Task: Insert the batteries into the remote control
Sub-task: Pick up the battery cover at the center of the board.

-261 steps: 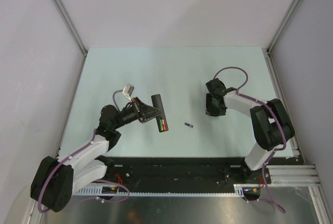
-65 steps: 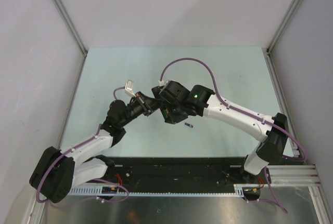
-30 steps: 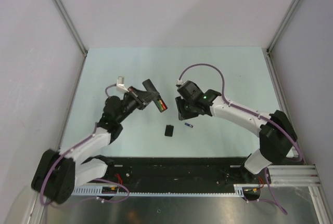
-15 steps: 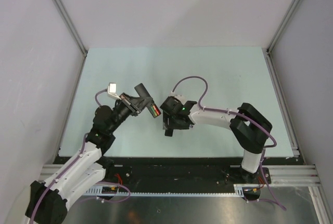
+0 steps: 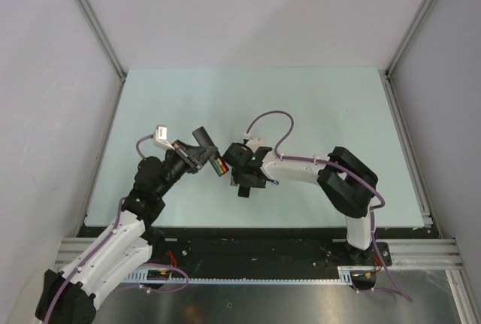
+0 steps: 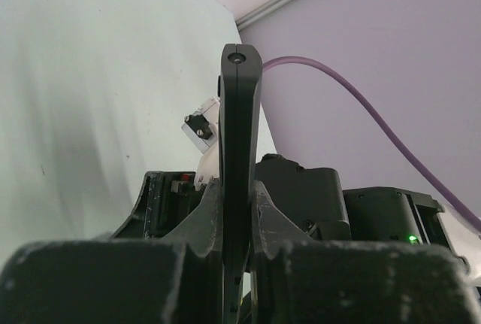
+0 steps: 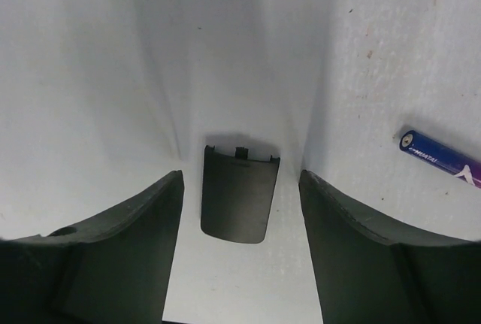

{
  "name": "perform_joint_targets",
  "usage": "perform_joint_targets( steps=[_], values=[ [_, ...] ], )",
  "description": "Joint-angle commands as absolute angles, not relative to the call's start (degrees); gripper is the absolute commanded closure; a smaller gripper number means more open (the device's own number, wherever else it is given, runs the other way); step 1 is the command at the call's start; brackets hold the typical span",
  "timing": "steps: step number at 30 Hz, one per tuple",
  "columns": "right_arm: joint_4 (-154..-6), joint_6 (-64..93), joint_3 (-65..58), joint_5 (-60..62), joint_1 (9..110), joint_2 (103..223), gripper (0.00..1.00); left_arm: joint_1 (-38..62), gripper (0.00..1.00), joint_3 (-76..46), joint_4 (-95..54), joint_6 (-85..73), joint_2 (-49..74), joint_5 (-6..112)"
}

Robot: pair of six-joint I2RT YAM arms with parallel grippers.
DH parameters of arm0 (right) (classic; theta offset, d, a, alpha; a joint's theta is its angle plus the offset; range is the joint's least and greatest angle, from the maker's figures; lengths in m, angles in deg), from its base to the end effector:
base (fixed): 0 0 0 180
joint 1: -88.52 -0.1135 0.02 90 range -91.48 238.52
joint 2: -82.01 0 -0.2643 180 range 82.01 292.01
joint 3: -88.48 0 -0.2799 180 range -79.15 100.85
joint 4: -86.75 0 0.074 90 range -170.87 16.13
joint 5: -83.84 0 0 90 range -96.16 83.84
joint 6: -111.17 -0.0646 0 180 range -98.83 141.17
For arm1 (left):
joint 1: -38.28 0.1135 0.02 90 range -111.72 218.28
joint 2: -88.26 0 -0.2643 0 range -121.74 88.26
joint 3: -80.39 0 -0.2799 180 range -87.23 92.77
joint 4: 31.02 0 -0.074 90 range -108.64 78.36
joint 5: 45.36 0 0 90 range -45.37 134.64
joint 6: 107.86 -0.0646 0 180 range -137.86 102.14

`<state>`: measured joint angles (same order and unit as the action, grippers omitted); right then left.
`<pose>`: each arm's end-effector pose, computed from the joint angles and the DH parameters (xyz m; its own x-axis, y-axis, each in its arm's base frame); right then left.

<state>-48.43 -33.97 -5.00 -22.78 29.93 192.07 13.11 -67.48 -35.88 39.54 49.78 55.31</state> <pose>0.2333 0.3466 0.1237 -0.9028 0.0302 -0.4289 -0.0385 0.9878 0.1506 0.2019 -0.1081 0.2434 -0.5059 -0.6770 -0.5345 0.2956 0.4461 -0.8448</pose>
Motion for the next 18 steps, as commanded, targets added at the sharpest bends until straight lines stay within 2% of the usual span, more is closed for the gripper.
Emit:
perform_joint_targets(
  steps=[1,8,14,18],
  values=[
    [-44.8,-38.9,-3.4,-25.1,27.2,194.9,0.33,12.2,1.00,-66.3,-39.4,39.7,51.3,55.1],
    [-43.5,-41.8,-3.4,-23.7,26.2,196.9,0.40,11.5,1.00,-65.9,-38.4,39.0,52.0,54.3],
    [-40.5,-42.4,-3.4,-24.5,23.7,196.4,0.34,10.9,1.00,-65.4,-37.3,38.5,52.8,54.1],
    [-39.3,-42.6,-3.4,-24.6,22.6,196.4,0.34,10.5,1.00,-65.4,-37.2,38.5,53.0,54.0]
  ],
)
